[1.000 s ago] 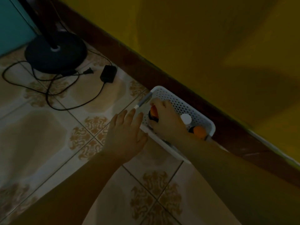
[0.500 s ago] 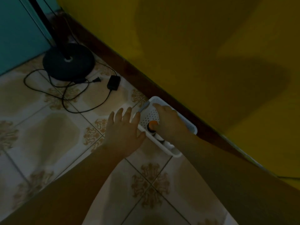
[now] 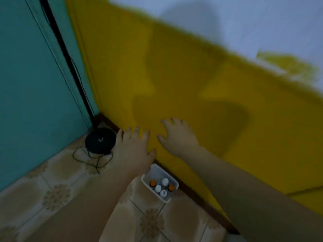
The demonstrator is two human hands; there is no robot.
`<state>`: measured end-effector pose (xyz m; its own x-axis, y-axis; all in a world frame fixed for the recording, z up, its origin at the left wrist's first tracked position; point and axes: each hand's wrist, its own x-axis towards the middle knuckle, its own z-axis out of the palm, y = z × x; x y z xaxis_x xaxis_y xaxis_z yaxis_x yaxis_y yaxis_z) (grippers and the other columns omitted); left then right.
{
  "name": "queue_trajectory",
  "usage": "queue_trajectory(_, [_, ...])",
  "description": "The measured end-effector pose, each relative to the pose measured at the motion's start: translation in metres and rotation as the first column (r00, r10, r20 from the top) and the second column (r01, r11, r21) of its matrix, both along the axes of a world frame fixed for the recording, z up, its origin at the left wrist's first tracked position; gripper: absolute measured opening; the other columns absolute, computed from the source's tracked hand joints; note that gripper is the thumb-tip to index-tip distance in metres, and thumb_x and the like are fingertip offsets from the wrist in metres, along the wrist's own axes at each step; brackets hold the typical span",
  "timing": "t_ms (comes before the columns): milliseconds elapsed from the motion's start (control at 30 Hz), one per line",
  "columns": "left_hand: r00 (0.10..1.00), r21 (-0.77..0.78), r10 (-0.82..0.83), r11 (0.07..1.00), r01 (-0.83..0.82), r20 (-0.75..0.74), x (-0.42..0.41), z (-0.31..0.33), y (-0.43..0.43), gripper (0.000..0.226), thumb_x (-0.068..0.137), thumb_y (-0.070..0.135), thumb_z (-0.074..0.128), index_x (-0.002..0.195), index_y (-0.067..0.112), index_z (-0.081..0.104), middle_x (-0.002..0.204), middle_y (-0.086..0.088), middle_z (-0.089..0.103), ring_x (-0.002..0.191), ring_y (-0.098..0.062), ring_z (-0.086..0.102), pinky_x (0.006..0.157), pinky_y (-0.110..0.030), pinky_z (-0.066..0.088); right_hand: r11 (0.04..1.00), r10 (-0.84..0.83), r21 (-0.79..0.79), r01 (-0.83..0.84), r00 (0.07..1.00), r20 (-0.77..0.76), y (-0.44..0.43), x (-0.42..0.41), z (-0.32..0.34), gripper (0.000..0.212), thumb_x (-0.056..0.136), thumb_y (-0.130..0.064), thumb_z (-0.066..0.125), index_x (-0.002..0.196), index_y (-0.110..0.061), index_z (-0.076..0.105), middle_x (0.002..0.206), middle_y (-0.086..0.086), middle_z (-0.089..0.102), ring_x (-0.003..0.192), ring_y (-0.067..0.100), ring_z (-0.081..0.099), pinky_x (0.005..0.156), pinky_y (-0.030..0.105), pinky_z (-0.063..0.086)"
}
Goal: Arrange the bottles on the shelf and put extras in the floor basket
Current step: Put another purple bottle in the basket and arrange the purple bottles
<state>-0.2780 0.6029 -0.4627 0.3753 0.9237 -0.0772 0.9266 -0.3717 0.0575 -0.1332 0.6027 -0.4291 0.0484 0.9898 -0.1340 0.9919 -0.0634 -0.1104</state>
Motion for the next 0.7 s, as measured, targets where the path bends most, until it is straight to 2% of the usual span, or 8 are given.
queue_trajectory(133, [1.0, 0.103, 0.007, 0.995, -0.007, -0.002, -0.012, 0.129, -0.015, 0.071, 0.091, 0.063, 0.029, 0.15, 0.027, 0.013, 0.158, -0.005, 0.013, 0.144, -0.028, 0.012, 0.117, -0.05, 0.007, 0.991, -0.012, 0.136, -0.001, 0.996, 0.094, -0.025, -0.001, 0.13, 0.052, 0.094, -0.049, 0.043, 0.14, -0.024, 0.038, 0.143, 0.012, 0.038, 0.13, 0.034, 0.036, 0.102, 0.045, 0.032])
queue_trajectory(300, [1.0, 0.152, -0.007, 0.988, 0.004, 0.019, -0.024, 0.249, -0.064, 0.072, 0.09, 0.066, 0.028, 0.15, 0.028, 0.013, 0.158, -0.003, 0.013, 0.144, -0.027, 0.011, 0.117, -0.049, 0.007, 0.965, -0.05, 0.263, 0.01, 0.988, 0.147, -0.083, 0.004, 0.253, 0.053, 0.094, -0.052, 0.041, 0.138, -0.023, 0.041, 0.142, 0.012, 0.04, 0.129, 0.035, 0.038, 0.103, 0.045, 0.032])
queue_trajectory(533, [0.999, 0.237, -0.03, 0.971, 0.02, 0.04, -0.008, 0.356, -0.172, 0.069, 0.089, 0.066, 0.029, 0.145, 0.027, 0.028, 0.154, -0.001, 0.026, 0.141, -0.025, 0.022, 0.115, -0.046, 0.017, 0.944, -0.082, 0.331, 0.017, 0.979, 0.184, -0.202, 0.024, 0.355, 0.052, 0.096, -0.049, 0.035, 0.141, -0.023, 0.038, 0.142, 0.011, 0.04, 0.128, 0.034, 0.038, 0.103, 0.046, 0.03])
queue_trajectory(700, [0.986, 0.299, -0.149, 0.947, 0.121, 0.072, 0.022, 0.408, -0.246, 0.067, 0.09, 0.064, 0.03, 0.144, 0.024, 0.031, 0.15, -0.002, 0.033, 0.138, -0.025, 0.029, 0.112, -0.044, 0.022, 0.913, -0.184, 0.401, 0.075, 0.953, 0.24, -0.297, 0.05, 0.407, 0.053, 0.096, -0.051, 0.035, 0.14, -0.021, 0.04, 0.14, 0.012, 0.042, 0.125, 0.034, 0.041, 0.102, 0.046, 0.032])
